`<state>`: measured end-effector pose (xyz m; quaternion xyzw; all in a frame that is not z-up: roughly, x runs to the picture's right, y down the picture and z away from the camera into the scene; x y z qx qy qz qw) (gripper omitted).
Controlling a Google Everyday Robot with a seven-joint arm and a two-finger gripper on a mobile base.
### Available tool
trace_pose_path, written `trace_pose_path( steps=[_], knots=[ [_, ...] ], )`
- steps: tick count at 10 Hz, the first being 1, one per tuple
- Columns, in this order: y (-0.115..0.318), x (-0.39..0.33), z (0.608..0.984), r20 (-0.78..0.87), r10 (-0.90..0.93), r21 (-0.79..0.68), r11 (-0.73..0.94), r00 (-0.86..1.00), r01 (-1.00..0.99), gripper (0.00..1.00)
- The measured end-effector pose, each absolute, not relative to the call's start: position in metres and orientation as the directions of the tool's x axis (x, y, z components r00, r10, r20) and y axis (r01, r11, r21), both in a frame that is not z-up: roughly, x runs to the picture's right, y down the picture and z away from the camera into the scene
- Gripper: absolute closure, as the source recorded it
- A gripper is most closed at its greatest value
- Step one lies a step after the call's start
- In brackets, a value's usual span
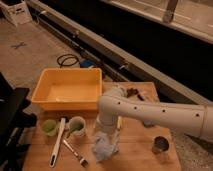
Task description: Wipe tray with towel
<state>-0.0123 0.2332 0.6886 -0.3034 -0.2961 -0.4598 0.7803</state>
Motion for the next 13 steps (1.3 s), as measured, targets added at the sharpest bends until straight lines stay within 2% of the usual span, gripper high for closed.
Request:
trace_pose_path(
  steps=[4, 13],
  knots=[
    [0.233, -0.013, 0.691, 0.740, -0.537, -0.204, 0.395, 0.405, 0.896, 0.37],
    [0.269, -0.004, 0.734, 0.799, -0.413, -0.234, 0.456, 0.438, 0.858, 0.37]
  ],
)
